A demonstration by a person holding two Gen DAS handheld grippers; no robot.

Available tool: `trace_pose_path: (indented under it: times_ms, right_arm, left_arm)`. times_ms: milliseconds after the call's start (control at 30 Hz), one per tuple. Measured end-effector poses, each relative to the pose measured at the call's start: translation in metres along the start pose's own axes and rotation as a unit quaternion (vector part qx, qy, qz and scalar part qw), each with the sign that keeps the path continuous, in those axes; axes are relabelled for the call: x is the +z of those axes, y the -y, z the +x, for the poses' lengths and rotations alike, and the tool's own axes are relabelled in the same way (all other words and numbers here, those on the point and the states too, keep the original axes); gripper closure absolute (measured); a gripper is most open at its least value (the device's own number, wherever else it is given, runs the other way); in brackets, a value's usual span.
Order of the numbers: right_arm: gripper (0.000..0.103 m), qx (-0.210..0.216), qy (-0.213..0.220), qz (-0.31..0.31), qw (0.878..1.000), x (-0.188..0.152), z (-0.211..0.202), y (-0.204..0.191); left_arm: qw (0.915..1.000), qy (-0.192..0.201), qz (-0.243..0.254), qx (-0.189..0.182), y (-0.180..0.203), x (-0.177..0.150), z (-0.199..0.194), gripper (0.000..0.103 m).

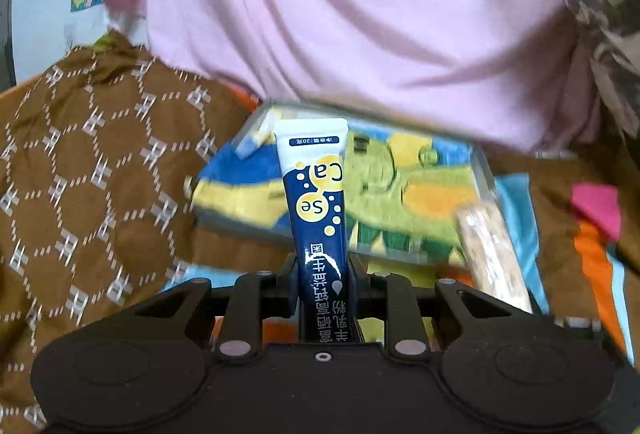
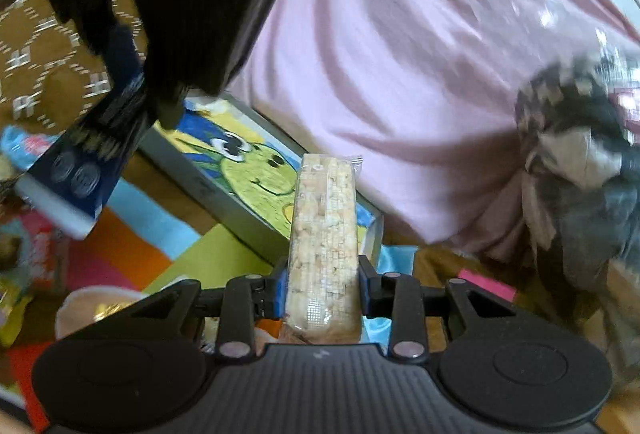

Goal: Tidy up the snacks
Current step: 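Lift and carry the blue tube and rice-cracker bar over the grey tray with both tools, then lower the blue tube into the tray and open the left gripper while the right releases the bar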

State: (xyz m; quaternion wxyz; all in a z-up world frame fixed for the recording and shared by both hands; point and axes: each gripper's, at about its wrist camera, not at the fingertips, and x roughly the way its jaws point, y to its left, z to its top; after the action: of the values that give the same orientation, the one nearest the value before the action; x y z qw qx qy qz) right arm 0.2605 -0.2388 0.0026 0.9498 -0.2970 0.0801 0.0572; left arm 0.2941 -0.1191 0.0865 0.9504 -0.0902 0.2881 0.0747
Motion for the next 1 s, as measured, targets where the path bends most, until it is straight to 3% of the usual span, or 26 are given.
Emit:
trace_pose_path:
  times_ms: [167,300,433,567,733,1000]
  right_arm:
    - [0.066,-0.015,0.001,0.041,0.999,-0.003,0.027,0.022]
    - [0.066,-0.018,0.015,0.072,0.997,-0.006,0.043,0.042]
    - [0.066,-0.032,0.035,0.062,0.997,-0.006,0.059,0.047]
    - [0.066,-0.026,0.032,0.096,0.995,-0.003,0.077,0.049]
    - [0.066,-0.002,0.026,0.127,0.992,0.002,0.101,0.049]
    - [0.066,0.031,0.008,0.153,0.988,0.006,0.126,0.044]
  left_arm:
    - [0.999,0.005,-0.043,0.012,0.001,0.037,0.029,0.078]
    - [0.9987,0.017,-0.042,0.021,0.007,0.058,0.048,0.078]
    - [0.9987,0.011,-0.045,0.021,0.016,0.069,0.07,0.077]
    - [0.9979,-0.012,-0.062,0.012,0.024,0.075,0.092,0.077]
    - [0.9971,-0.013,-0.074,0.006,0.027,0.082,0.114,0.077]
    - [0.9976,-0.039,-0.058,-0.006,0.02,0.087,0.165,0.077]
